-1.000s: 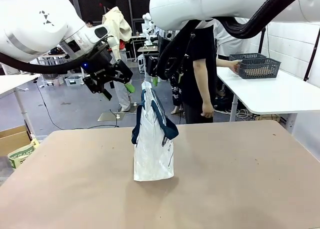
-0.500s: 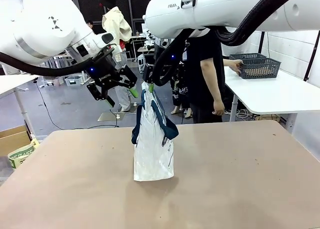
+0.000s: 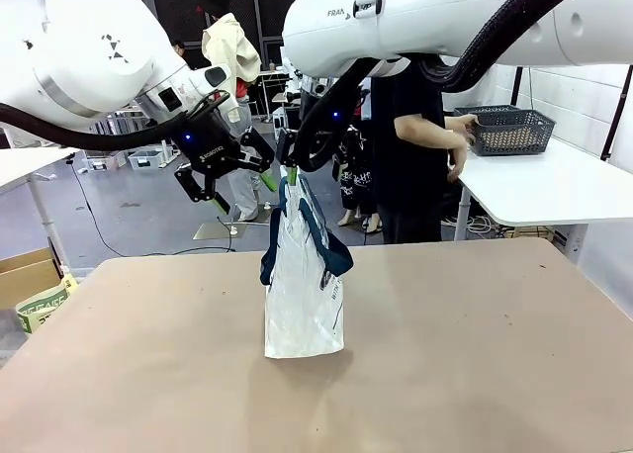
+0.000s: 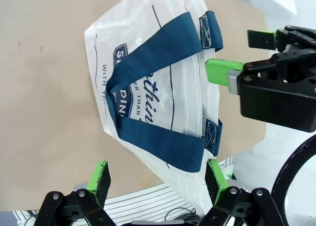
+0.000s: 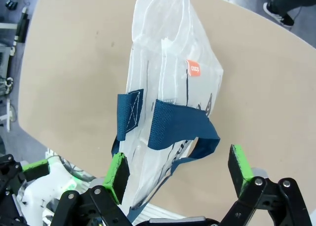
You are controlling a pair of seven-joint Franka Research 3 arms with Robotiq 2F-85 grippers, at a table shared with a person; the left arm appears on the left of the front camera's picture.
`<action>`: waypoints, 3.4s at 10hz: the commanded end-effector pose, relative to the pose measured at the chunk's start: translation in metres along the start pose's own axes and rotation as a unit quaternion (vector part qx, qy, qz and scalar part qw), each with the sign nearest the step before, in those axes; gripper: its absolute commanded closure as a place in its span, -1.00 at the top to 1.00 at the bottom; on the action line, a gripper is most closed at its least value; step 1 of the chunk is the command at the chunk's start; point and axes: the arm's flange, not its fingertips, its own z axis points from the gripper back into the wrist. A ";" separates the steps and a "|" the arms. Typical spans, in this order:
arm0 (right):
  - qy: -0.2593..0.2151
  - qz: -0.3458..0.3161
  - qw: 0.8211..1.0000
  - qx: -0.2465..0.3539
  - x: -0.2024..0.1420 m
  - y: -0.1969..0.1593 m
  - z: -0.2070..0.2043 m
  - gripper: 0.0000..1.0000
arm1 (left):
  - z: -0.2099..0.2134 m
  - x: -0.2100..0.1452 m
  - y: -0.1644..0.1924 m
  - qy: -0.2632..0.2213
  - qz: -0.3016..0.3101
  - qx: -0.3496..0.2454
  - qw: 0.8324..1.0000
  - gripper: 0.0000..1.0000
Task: Transfer purchased items from the store into the shopping bag.
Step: Open the Reusable shopping bag in the center of the table.
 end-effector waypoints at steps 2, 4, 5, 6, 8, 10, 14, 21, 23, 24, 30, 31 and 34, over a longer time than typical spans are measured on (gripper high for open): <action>0.018 -0.019 1.000 0.003 0.004 0.001 -0.008 1.00 | -0.006 0.009 -0.008 0.014 0.018 -0.016 1.000 1.00; 0.021 -0.025 0.999 0.007 0.004 -0.006 -0.013 1.00 | -0.019 0.013 -0.011 0.031 0.030 -0.021 0.999 1.00; 0.022 -0.026 0.999 0.008 0.004 -0.008 -0.013 1.00 | -0.026 0.015 -0.015 0.027 0.035 -0.017 0.999 1.00; 0.023 -0.027 0.999 0.010 0.004 -0.008 -0.014 1.00 | -0.031 0.016 -0.018 0.019 0.041 -0.011 0.999 1.00; 0.027 -0.028 0.999 0.014 0.003 -0.013 -0.015 1.00 | -0.043 0.020 -0.023 0.019 0.054 0.000 0.998 1.00; 0.033 -0.025 0.999 0.014 0.002 -0.014 -0.018 1.00 | -0.047 0.018 -0.020 0.013 0.057 0.013 0.998 1.00; 0.045 -0.027 0.999 0.007 0.002 -0.013 -0.028 1.00 | -0.053 0.016 -0.005 -0.001 0.076 0.036 0.996 1.00; 0.057 -0.030 0.998 0.005 -0.006 -0.010 -0.038 -0.54 | -0.053 0.017 0.000 -0.006 0.072 0.033 0.997 -0.47; 0.062 -0.029 0.998 0.010 -0.008 -0.010 -0.045 -1.00 | -0.053 0.015 0.001 -0.007 0.073 0.034 0.997 -1.00; 0.062 -0.028 0.998 0.004 -0.008 -0.010 -0.043 -1.00 | -0.053 0.015 0.001 -0.007 0.072 0.034 0.997 -1.00; 0.096 0.031 0.992 -0.076 -0.048 -0.035 -0.003 -1.00 | -0.026 -0.014 0.039 -0.008 0.026 0.086 0.996 -1.00; 0.089 0.032 0.991 -0.097 -0.054 -0.049 -0.001 -1.00 | -0.022 -0.020 0.050 -0.006 -0.004 0.084 0.996 -1.00; 0.096 0.095 0.985 -0.107 -0.066 -0.079 -0.004 -1.00 | -0.012 -0.026 0.070 -0.034 -0.041 0.094 0.994 -1.00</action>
